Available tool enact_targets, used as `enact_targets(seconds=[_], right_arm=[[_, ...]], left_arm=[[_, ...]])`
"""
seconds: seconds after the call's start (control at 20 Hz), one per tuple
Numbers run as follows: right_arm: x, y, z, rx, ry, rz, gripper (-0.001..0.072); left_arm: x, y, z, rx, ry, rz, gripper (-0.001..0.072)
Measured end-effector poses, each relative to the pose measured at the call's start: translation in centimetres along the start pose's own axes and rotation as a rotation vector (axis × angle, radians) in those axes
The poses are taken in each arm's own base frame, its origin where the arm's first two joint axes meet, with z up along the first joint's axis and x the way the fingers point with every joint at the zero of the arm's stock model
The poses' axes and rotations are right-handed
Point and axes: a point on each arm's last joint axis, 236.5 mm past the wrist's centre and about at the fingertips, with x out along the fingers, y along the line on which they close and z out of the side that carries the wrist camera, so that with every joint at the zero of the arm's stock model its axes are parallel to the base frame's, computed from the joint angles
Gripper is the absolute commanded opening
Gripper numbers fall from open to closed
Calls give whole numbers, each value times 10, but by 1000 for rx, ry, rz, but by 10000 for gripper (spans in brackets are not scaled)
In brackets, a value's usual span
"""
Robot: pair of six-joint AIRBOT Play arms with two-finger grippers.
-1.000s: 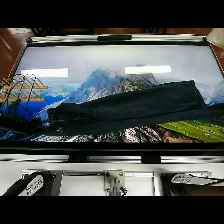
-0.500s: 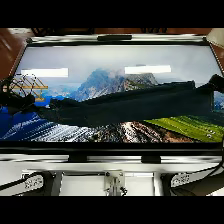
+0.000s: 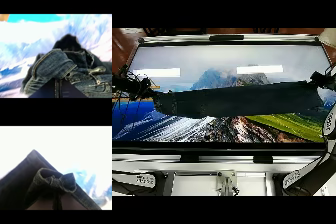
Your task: Fold the shirts.
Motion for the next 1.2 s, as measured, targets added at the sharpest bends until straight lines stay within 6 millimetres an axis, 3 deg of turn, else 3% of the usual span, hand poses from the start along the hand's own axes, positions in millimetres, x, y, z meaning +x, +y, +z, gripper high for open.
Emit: enact_targets(seconds=[0.15, 0.2, 0.25, 0.3, 0.5, 0.7, 0.95, 1.2], right_arm=[[14, 14, 3, 68, -30, 40, 92], [18, 15, 2, 86, -28, 46, 138], [23, 17, -2, 105, -18, 52, 365], [27, 18, -5, 111, -8, 53, 577], [19, 14, -11, 52, 27, 53, 590], [-1, -31, -19, 40, 112, 61, 590], [-17, -83, -40, 49, 224, 138, 588], [-10, -100, -56, 42, 281, 155, 591]], left_arm=[[22, -6, 9, -26, -11, -20, 80], [30, -7, 10, -36, -7, -22, 276], [38, -7, 11, -46, -4, -24, 508], [45, -8, 11, -58, 4, -23, 605], [57, -19, 3, -53, 34, -34, 608], [49, -34, -11, -12, 63, -38, 606], [23, -42, -15, 71, 13, 45, 594], [15, -73, -17, 162, -72, 90, 594]])
